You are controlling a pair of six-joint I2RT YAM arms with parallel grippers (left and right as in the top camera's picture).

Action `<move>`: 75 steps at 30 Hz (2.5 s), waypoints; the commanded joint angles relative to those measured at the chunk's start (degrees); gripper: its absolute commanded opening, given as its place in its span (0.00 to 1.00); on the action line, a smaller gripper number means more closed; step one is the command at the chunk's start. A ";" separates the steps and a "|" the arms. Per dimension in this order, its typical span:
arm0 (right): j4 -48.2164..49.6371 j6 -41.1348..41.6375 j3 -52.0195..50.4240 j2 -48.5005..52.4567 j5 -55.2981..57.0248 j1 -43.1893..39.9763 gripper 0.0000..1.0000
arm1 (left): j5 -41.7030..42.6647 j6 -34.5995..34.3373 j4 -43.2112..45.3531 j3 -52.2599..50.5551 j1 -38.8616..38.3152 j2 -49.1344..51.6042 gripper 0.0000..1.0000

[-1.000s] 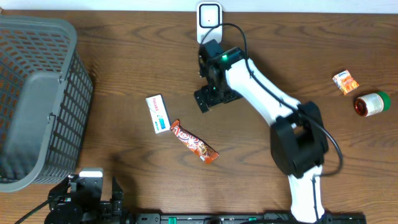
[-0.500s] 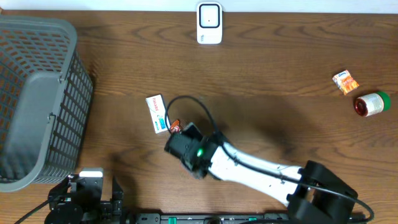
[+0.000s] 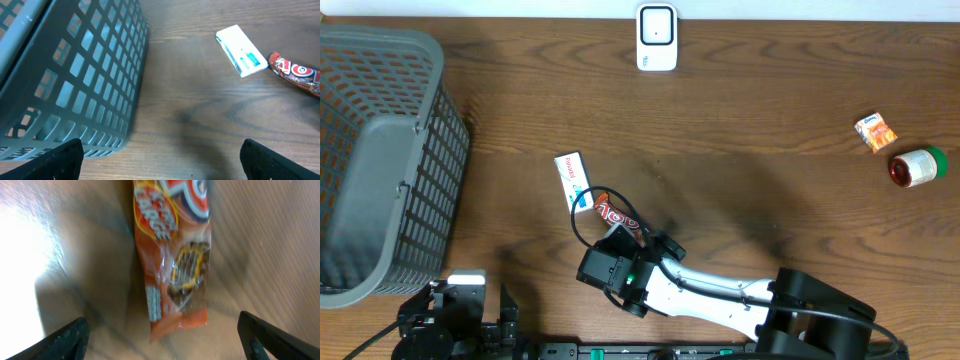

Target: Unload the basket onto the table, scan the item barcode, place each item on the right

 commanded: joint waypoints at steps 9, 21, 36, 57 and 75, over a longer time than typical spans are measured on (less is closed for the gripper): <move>2.29 -3.82 -0.46 9.73 -4.31 -2.73 0.82 | 0.31 -0.13 0.02 0.28 -0.28 -0.31 0.99; -0.63 -2.34 -1.53 9.75 -11.06 -7.34 0.75 | 0.33 -0.13 0.02 0.28 -0.28 -0.31 0.99; -3.26 -2.93 -1.36 9.73 -12.57 -11.10 0.14 | 0.31 -0.13 0.02 0.28 -0.28 -0.31 0.99; -8.04 -21.81 5.16 1.73 -82.62 -30.95 0.01 | 0.31 -0.13 0.02 0.28 -0.28 -0.31 0.99; -9.05 1.31 5.14 12.41 -74.51 -45.75 0.03 | 0.33 -0.13 0.02 0.28 -0.28 -0.31 0.99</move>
